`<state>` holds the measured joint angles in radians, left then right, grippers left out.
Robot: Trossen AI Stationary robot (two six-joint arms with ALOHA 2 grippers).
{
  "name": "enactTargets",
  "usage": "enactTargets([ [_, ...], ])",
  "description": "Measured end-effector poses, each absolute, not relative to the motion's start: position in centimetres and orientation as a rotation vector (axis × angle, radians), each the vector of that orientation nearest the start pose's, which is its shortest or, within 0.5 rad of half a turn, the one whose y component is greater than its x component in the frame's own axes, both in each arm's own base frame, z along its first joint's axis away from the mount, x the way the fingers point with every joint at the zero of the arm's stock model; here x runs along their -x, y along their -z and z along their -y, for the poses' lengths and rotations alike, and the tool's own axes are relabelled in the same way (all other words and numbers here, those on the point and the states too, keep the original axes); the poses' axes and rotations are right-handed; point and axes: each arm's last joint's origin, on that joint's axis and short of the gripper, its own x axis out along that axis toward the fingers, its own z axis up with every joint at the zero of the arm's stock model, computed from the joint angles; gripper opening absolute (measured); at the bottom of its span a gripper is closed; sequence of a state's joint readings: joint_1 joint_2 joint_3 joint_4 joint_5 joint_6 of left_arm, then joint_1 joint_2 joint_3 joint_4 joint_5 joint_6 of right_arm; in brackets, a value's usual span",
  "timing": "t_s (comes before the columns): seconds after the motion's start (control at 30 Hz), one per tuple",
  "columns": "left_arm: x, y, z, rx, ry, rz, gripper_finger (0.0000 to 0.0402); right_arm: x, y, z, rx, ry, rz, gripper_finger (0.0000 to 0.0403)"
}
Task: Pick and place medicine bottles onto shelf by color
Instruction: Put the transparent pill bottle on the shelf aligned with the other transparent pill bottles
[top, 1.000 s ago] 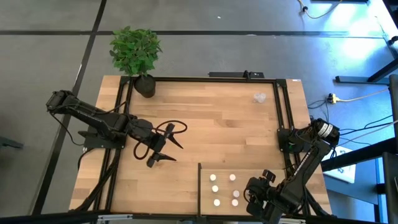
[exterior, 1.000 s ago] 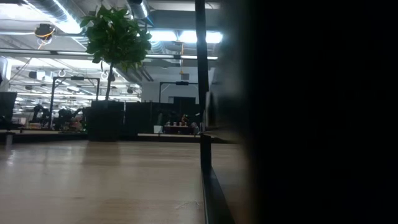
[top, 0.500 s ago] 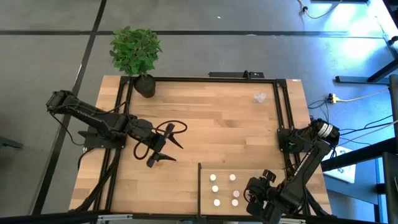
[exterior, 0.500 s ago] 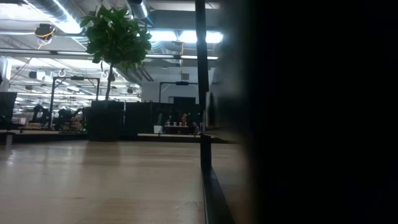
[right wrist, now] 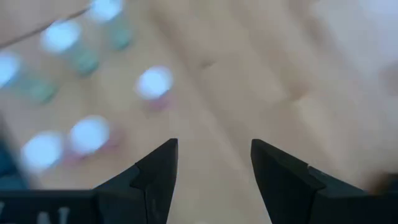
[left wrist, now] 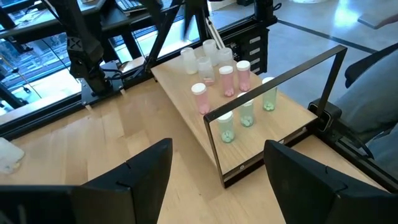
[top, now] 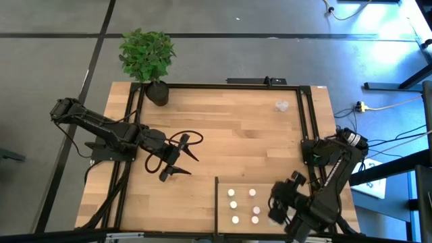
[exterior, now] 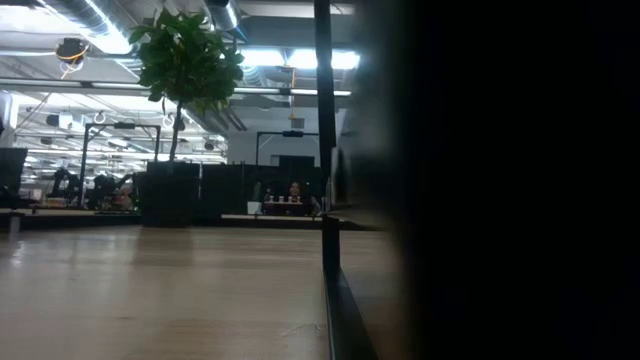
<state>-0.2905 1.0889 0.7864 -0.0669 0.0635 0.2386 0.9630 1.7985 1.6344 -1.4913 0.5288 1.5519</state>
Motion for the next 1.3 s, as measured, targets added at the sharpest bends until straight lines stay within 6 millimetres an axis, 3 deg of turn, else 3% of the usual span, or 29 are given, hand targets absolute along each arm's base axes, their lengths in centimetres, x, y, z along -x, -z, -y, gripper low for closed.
enactTargets([
  [0.07, -22.9, -28.7, 7.0, -0.275, 0.393, -0.326, 0.0247, -20.0, -29.6, -24.6, -0.218, 0.664, -1.016, 0.0205],
  [0.33, -22.9, -28.7, 7.0, -0.275, 0.393, -0.326, 0.0247, -22.2, -32.2, -19.5, -0.164, 0.675, -0.948, 0.0205],
  [0.63, -22.9, -28.7, 7.0, -0.275, 0.393, -0.324, 0.0247, -22.7, -34.1, -11.3, -0.162, 0.748, -1.007, 0.0205],
  [1.03, -23.0, -28.8, 7.0, -0.307, 0.386, -0.303, 0.0247, -21.6, -32.1, -2.4, -0.362, 0.796, -1.175, 0.0205],
  [1.13, -23.4, -29.4, 6.1, -0.316, 0.25, -0.256, 0.0247, -21.6, -31.7, -0.8, -0.341, 0.799, -1.179, 0.0205],
  [1.3, -24.0, -29.9, 2.6, -0.224, -0.211, -0.251, 0.0247, -21.7, -31.2, 2.7, -0.326, 0.865, -1.182, 0.0205],
])
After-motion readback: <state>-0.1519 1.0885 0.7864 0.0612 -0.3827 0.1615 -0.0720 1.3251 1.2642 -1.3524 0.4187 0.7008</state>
